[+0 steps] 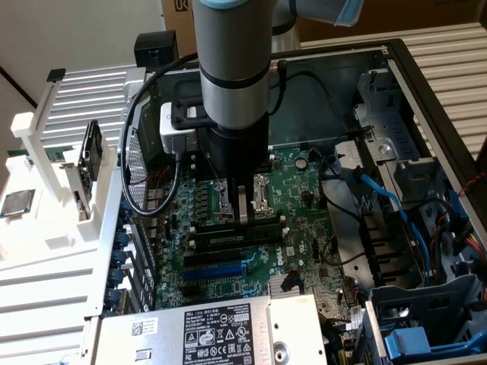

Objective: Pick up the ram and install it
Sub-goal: 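Press down the ram until it locks into place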

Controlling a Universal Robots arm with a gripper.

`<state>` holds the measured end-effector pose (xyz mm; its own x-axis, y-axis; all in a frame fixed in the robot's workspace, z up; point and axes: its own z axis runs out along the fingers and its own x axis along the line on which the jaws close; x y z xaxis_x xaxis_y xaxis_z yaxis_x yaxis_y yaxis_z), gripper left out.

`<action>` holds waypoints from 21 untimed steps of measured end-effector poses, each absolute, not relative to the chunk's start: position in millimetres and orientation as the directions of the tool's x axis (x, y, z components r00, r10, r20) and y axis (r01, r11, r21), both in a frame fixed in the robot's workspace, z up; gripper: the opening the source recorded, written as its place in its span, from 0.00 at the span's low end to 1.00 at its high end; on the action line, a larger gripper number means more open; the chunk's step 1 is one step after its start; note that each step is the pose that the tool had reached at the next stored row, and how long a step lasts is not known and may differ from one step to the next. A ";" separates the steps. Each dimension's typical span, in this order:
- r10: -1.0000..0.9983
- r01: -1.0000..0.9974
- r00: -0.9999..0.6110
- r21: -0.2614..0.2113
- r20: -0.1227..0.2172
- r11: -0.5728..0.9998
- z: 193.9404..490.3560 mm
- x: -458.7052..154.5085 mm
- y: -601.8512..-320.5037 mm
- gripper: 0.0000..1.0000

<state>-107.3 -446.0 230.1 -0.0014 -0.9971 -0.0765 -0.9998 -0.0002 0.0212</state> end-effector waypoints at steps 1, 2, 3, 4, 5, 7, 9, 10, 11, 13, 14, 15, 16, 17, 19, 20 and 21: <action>-0.997 -1.000 -0.001 0.021 -0.077 0.000 230.0 -107.3 -446.2 0.10; -0.997 -1.000 -0.001 0.021 -0.078 0.000 230.0 -107.3 -446.4 0.10; -0.997 -1.000 -0.001 0.021 -0.079 0.000 230.0 -107.3 -446.7 0.10; -0.997 -1.000 -0.001 0.021 -0.080 0.000 230.0 -107.3 -446.9 0.10; -0.997 -1.000 -0.002 0.021 -0.081 0.000 230.0 -107.3 -447.1 0.10; -0.997 -1.000 -0.001 0.021 -0.082 0.000 229.9 -107.3 -447.2 0.10; -0.997 -1.000 -0.001 0.021 -0.084 0.000 229.8 -107.4 -447.4 0.10; -0.996 -1.000 -0.001 0.021 -0.084 0.000 229.8 -107.3 -447.4 0.10; -0.996 -1.000 -0.001 0.021 -0.085 0.000 229.8 -107.3 -447.5 0.10; -0.996 -1.000 -0.001 0.021 -0.086 0.000 229.5 -107.3 -447.7 0.10; -0.996 -1.000 -0.001 0.021 -0.086 0.000 229.4 -107.4 -447.8 0.10; -0.996 -1.000 -0.001 0.021 -0.087 0.000 229.3 -107.3 -447.9 0.10; -0.996 -1.000 -0.001 0.021 -0.087 0.000 229.3 -107.3 -448.0 0.10; -0.996 -1.000 -0.002 0.021 -0.088 0.000 229.2 -107.4 -448.0 0.10; -0.996 -1.000 -0.001 0.021 -0.088 0.000 229.2 -107.3 -448.1 0.10; -0.996 -1.000 -0.001 0.021 -0.088 0.000 229.2 -107.3 -448.1 0.10; -0.996 -1.000 -0.001 0.021 -0.088 0.000 229.2 -107.3 -448.1 0.10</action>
<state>-107.3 -448.1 229.2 -0.0014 -0.9962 -0.0876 -0.9998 -0.0004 0.0212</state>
